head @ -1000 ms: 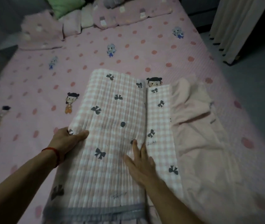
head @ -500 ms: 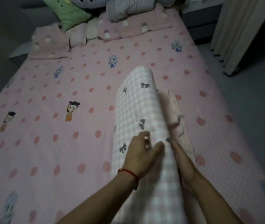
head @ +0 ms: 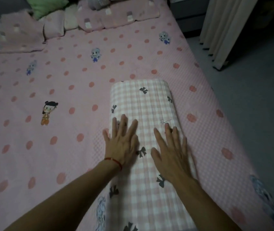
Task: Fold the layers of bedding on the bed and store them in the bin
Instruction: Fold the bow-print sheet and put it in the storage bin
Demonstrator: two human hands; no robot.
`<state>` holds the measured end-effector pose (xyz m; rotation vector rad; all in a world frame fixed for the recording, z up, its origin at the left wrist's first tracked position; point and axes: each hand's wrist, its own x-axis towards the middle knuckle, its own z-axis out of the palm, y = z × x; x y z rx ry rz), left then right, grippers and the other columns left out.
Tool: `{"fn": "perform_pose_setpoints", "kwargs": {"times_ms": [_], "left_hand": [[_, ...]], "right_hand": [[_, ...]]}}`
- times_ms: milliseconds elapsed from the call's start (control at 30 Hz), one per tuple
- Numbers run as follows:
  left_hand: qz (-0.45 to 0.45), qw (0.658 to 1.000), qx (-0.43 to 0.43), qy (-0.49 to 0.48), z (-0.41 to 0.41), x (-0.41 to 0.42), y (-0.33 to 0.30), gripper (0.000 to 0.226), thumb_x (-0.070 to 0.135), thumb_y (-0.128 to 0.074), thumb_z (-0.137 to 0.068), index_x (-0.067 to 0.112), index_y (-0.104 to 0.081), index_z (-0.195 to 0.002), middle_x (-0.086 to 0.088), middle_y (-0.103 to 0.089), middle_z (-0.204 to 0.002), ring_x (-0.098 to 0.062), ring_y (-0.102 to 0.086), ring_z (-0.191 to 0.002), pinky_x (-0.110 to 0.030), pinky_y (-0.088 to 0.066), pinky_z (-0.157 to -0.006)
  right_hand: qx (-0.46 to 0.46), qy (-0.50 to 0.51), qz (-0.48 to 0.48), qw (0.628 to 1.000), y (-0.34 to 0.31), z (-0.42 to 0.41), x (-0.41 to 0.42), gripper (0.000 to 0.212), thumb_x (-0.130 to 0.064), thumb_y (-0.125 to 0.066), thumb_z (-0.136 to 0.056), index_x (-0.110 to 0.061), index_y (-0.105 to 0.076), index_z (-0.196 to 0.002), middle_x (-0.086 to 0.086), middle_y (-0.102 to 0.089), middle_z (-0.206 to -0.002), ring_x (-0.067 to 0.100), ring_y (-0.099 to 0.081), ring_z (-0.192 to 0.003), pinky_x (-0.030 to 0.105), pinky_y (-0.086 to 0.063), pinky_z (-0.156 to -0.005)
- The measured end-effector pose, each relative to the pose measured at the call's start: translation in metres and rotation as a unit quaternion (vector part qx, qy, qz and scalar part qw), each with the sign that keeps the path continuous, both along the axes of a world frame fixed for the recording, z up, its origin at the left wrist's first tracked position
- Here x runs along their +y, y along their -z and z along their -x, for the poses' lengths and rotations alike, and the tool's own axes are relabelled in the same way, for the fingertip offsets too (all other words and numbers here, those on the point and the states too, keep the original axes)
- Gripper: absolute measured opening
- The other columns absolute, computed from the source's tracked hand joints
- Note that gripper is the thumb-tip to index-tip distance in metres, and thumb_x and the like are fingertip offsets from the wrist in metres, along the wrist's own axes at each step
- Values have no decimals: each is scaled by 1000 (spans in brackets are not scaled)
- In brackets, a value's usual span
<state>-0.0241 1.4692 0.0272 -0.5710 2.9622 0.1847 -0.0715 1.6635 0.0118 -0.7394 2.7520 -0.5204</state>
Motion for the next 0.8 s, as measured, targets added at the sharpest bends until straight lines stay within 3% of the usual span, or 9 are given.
{"fn": "perform_pose_setpoints", "kwargs": {"times_ms": [133, 233, 267, 367, 433, 633, 800], "left_hand": [[-19, 999, -40, -23, 28, -7, 21, 62, 59, -14, -102, 46, 13, -155, -1, 31, -163, -39, 29, -148, -76, -2, -113], [-9, 999, -20, -40, 50, -7, 23, 67, 65, -22, -95, 47, 4, -155, -5, 21, -166, -48, 18, -149, -80, -2, -110], [-9, 999, 8, -49, 67, -14, 22, 68, 67, -20, -94, 49, 6, -155, -5, 23, -166, -49, 19, -149, -80, 1, -110], [-9, 997, 33, -67, 118, -49, 30, 67, 72, -12, -94, 52, 13, -153, -2, 28, -165, -48, 22, -148, -81, -3, -109], [17, 997, 28, -69, 133, -59, 50, 67, 71, -10, -94, 51, 15, -153, -3, 27, -165, -48, 20, -149, -79, -8, -110], [37, 995, 50, -78, 131, -58, 86, 68, 67, -13, -96, 46, 12, -156, -6, 23, -166, -47, 17, -150, -78, -13, -110], [38, 995, 49, -83, 132, -54, 84, 70, 65, -19, -96, 44, 7, -158, -8, 21, -167, -46, 17, -150, -78, -11, -109]], "right_hand": [[-27, -24, -83, 996, 33, 14, -5, 76, -63, -1, -89, -39, 12, -160, 2, 20, -169, 26, 19, -156, 58, 8, -124], [16, -9, -67, 998, 21, 40, -16, 79, -65, -13, -85, -36, -24, -158, 10, -17, -166, 34, -18, -152, 58, -10, -122], [39, 0, -55, 998, 16, 57, -25, 77, -65, -16, -86, -34, -28, -156, 11, -21, -163, 35, -21, -150, 60, -12, -121], [47, -12, -53, 997, 32, 110, -60, 75, -68, -6, -91, -42, 10, -160, 3, 17, -169, 32, 16, -156, 67, 6, -121], [48, -6, -74, 996, 55, 125, -73, 73, -68, -4, -93, -43, 20, -157, 0, 26, -168, 30, 25, -154, 68, 1, -120], [80, -2, -108, 991, 77, 126, -75, 77, -63, -26, -98, -36, 6, -162, 7, 15, -170, 34, 14, -156, 66, -6, -120], [98, -16, -123, 987, 75, 123, -71, 77, -62, -32, -97, -33, -6, -163, 10, 3, -171, 36, 4, -157, 66, -12, -119]]}}
